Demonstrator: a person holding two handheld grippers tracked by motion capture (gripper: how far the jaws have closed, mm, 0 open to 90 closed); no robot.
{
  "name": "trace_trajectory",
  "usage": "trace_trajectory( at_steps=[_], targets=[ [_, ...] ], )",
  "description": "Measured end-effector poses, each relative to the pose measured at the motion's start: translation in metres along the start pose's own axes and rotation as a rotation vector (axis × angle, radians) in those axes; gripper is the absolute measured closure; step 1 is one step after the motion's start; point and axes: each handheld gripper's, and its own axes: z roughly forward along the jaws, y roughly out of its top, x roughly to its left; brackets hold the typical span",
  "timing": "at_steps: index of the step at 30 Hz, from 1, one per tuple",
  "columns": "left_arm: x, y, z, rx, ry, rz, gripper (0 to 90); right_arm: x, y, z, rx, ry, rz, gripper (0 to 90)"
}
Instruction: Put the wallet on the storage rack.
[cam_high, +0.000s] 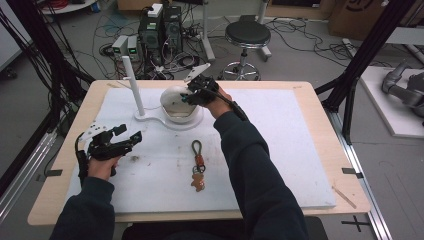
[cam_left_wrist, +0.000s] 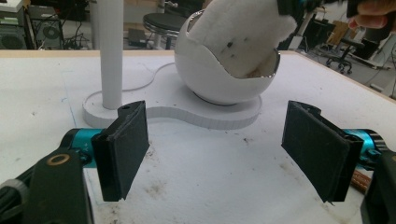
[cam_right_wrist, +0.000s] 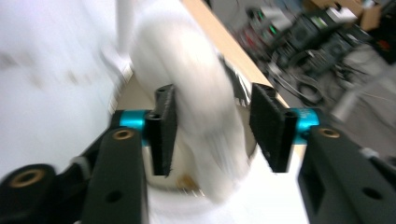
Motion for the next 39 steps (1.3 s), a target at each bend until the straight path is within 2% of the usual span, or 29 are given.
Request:
trace_trajectory(
  at_steps=[1,2,3,4,5,6,7,8,10,12,13,14,15,16,18,20,21,23,25,26,27,28,30,35,39],
  targets=[
    [0.0,0.0,0.0,0.0,0.0,0.0,22.6,0.0,0.0,0.0,0.0,0.0,0.0,61.5],
    [0.0,0.0,0.0,-0.002,-0.001,0.0,22.7,0.002,0.001,0.001,-0.055,0.032,0.015,73.4],
    [0.0,0.0,0.0,-0.001,0.0,-0.002,22.7,0.003,0.001,0.002,-0.055,0.04,0.005,77.5],
    [0.0,0.0,0.0,0.0,0.001,-0.001,22.7,0.006,0.002,0.006,-0.047,0.046,-0.017,79.2],
    [0.0,0.0,0.0,0.0,0.001,-0.001,22.7,0.006,0.002,0.006,-0.047,0.046,-0.017,79.2],
    [0.0,0.0,0.0,0.001,0.002,0.001,22.7,0.01,0.001,0.013,-0.003,0.037,-0.063,80.8],
    [0.0,0.0,0.0,0.001,0.002,0.001,22.7,0.01,0.001,0.013,-0.003,0.037,-0.063,80.8],
    [0.0,0.0,0.0,0.0,-0.003,-0.002,22.7,0.013,0.0,0.017,0.023,0.036,-0.074,80.3],
    [0.0,0.0,0.0,0.002,-0.003,0.001,22.7,0.012,0.0,0.015,0.016,0.036,-0.051,74.1],
    [0.0,0.0,0.0,-0.001,-0.004,-0.001,22.7,0.008,-0.002,0.006,-0.027,0.023,0.02,56.0],
    [0.0,0.0,0.0,-0.004,-0.002,-0.002,22.6,0.004,-0.005,0.0,-0.06,0.023,0.077,51.0],
    [-0.001,0.0,0.0,-0.004,-0.002,-0.005,22.7,0.0,-0.009,-0.007,-0.087,0.029,0.123,48.1],
    [-0.001,0.0,0.0,-0.004,-0.002,-0.005,22.7,0.0,-0.009,-0.007,-0.087,0.029,0.123,48.1],
    [-0.001,0.0,0.0,-0.016,-0.01,-0.006,22.6,-0.008,-0.019,-0.023,-0.105,0.006,0.151,43.5],
    [-0.002,0.001,-0.001,-0.027,-0.008,-0.006,21.9,-0.016,-0.032,-0.04,-0.105,-0.007,0.186,39.9],
    [-0.002,0.001,0.0,-0.037,-0.011,-0.01,20.2,-0.025,-0.044,-0.056,-0.054,0.003,0.245,35.2],
    [-0.002,0.001,0.0,-0.037,-0.011,-0.01,19.8,-0.027,-0.051,-0.064,-0.048,-0.006,0.27,35.2],
    [-0.003,0.001,0.0,-0.036,-0.011,-0.001,17.8,-0.026,-0.071,-0.082,-0.092,-0.053,0.24,34.7],
    [-0.003,0.001,0.0,-0.033,-0.011,-0.001,17.8,-0.026,-0.092,-0.096,-0.09,-0.057,0.272,28.6],
    [-0.003,0.001,0.0,-0.03,-0.012,-0.001,17.8,-0.027,-0.101,-0.102,-0.058,-0.061,0.292,27.3],
    [-0.003,0.001,0.0,-0.03,-0.012,-0.001,17.8,-0.027,-0.101,-0.102,-0.058,-0.061,0.292,27.3],
    [-0.003,0.0,0.0,-0.018,-0.01,0.003,17.9,-0.025,-0.123,-0.116,-0.046,-0.089,0.3,26.6],
    [-0.004,0.0,0.001,-0.015,-0.008,0.005,17.8,-0.021,-0.144,-0.127,-0.041,-0.114,0.317,25.6],
    [-0.006,0.0,0.001,-0.014,-0.008,0.014,17.9,-0.005,-0.196,-0.142,-0.043,-0.148,0.348,25.1],
    [-0.011,-0.002,0.002,-0.007,-0.008,0.02,18.0,0.003,-0.219,-0.146,-0.038,-0.185,0.367,25.2]
  ],
)
